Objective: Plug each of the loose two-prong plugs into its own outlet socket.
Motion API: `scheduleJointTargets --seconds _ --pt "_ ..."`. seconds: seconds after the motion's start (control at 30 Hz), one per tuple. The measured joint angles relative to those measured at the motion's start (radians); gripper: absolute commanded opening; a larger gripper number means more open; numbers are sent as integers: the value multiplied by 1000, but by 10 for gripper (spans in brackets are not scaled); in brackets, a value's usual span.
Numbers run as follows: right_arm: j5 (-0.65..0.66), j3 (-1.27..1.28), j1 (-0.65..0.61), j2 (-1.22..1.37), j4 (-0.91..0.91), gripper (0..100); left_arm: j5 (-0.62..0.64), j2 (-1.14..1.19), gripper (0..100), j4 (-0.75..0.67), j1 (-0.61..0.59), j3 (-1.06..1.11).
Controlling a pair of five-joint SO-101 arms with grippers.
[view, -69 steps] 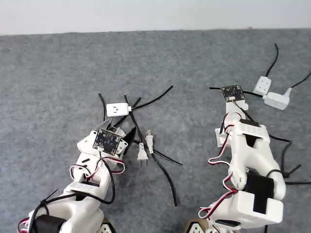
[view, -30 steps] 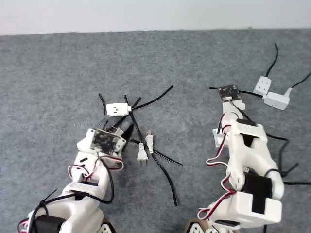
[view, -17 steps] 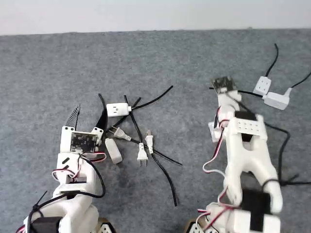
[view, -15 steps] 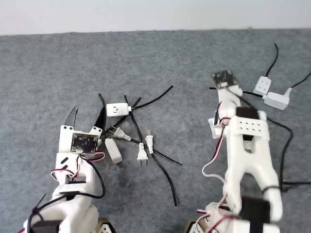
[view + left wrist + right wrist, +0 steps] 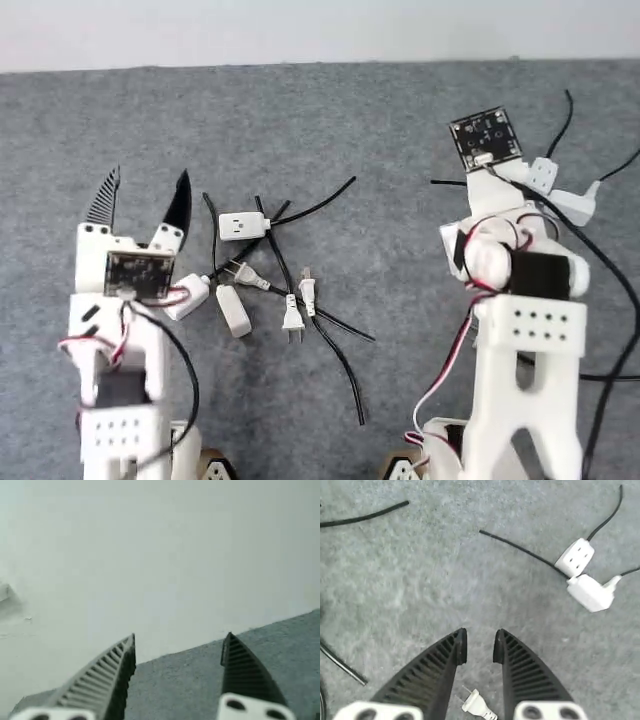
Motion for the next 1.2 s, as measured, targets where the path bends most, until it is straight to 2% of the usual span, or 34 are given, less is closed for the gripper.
scheduleJointTargets --seconds 0.1,0.33,0.57,0.67,0.93,1.07,1.2 --pt "0 0 2 -37 35 109 0 -172 269 241 12 -11" --pt "0 0 0 -104 210 109 0 -460 269 583 15 46" --pt "0 0 -2 -258 459 109 0 -482 269 1037 18 -78" --pt "0 0 2 -347 509 109 -20 -482 269 1076 18 -103" --pt "5 236 3 -652 517 110 -235 -482 269 1126 5 -196" --pt "81 316 -2 -819 476 110 -230 -482 269 1162 -35 -281" --pt "107 354 -2 -939 466 109 -130 -482 269 1145 -190 -313"
